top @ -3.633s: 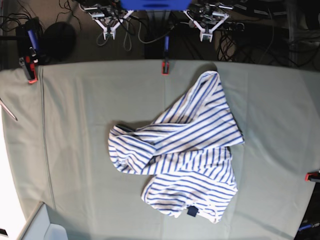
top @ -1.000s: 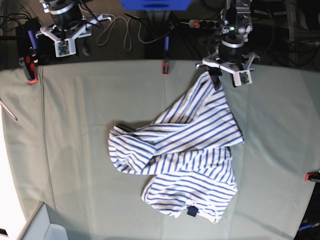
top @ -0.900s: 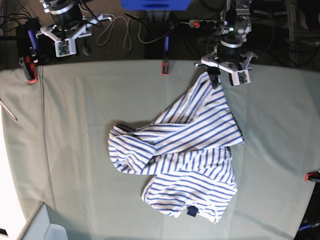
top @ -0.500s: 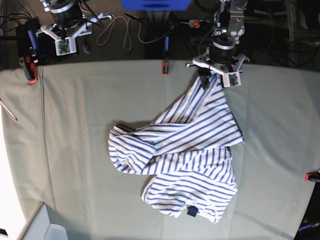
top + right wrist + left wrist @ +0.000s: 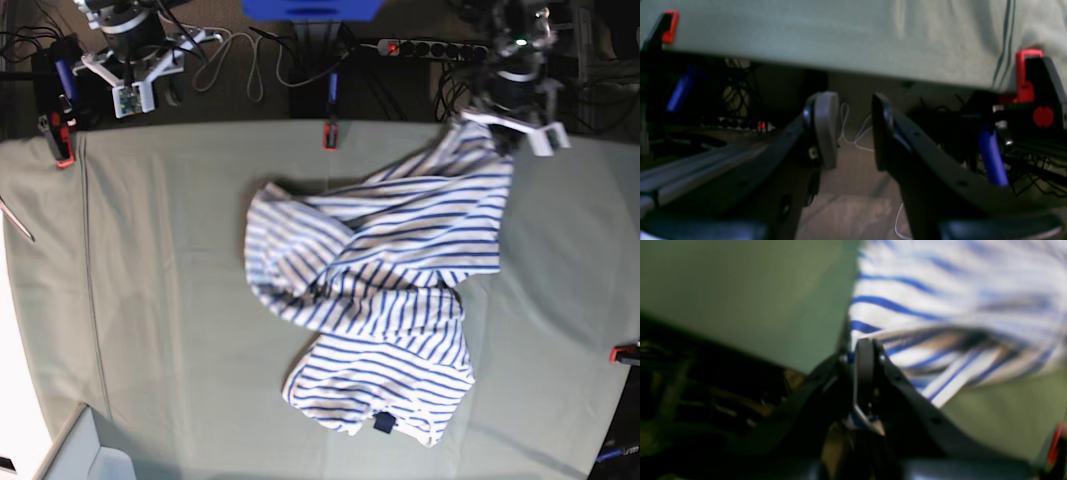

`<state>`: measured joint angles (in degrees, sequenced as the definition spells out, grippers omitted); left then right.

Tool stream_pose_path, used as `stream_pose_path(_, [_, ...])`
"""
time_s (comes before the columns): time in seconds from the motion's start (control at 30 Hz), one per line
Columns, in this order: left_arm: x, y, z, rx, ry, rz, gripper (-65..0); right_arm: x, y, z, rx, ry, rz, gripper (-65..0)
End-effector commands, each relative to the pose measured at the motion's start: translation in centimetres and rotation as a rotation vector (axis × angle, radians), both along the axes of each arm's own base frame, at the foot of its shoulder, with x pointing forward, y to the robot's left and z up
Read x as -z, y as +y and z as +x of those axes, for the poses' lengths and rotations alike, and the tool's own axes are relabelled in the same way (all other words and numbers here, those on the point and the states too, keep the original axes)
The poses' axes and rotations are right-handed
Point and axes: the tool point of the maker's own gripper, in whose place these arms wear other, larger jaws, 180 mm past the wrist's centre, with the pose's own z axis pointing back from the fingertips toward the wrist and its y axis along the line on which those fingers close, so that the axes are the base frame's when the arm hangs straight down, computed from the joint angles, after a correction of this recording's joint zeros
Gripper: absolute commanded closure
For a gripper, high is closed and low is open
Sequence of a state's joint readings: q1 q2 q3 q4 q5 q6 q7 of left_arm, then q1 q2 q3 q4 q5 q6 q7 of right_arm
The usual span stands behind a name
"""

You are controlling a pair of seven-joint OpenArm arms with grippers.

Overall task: Layout the t-shirt on the table in an organized manner, then fold the t-shirt properly
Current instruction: 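Drag the grasped shirt edge away from the shirt with the left gripper, then reach the right gripper toward the shirt's bunched fabric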

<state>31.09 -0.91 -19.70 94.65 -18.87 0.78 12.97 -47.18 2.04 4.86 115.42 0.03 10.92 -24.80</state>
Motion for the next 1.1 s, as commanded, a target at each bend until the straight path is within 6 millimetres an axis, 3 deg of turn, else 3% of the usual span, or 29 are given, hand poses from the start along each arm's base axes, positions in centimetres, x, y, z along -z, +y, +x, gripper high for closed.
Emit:
stream_pose_path(0.0, [-3.1,1.7,1.4,-0.013,-0.099,0.040,0.0,-0.5,0.4,0.1,-0.016,-0.019,0.012,-18.5])
stream_pose_path(0.13, [-7.3,5.6,1.5,-0.079,-0.192,0.093,0.0,-0.5,1.9,0.1,-0.045,-0.019,0.044,-18.5])
stream_pose_path(0.3, [-8.7,8.8,0.6,-0.161,-0.219,0.121,0.0,-0.5,4.2,0.0,-0.084,-0.017,0.091,-18.4])
stream_pose_path(0.57, [-6.2,10.1,-1.9,-0.224,-0.154,0.070,0.0,-0.9,5.4,1.1,-0.106,-0.048,0.115,-18.4])
stream_pose_path(0.67, [-5.0,10.3,-2.3,-0.235,-0.127,0.060,0.0,-1.5,7.7,1.8,-0.149,-0.075,0.161,-18.9])
stream_pose_path(0.8, [-4.0,10.3,-2.6,-0.241,-0.104,0.048,0.0,-3.0,12.7,3.3,-0.248,-0.130,0.257,-20.0])
stream_pose_path(0.9, [-4.0,10.2,-2.2,-0.243,-0.112,0.048,0.0,-5.0,15.6,5.7,-0.316,-0.215,0.303,-24.0])
stream_pose_path(1.07, [-3.9,10.2,-2.4,-0.243,-0.104,0.048,0.0,-8.0,17.2,10.4,-0.378,-0.359,0.303,-29.6])
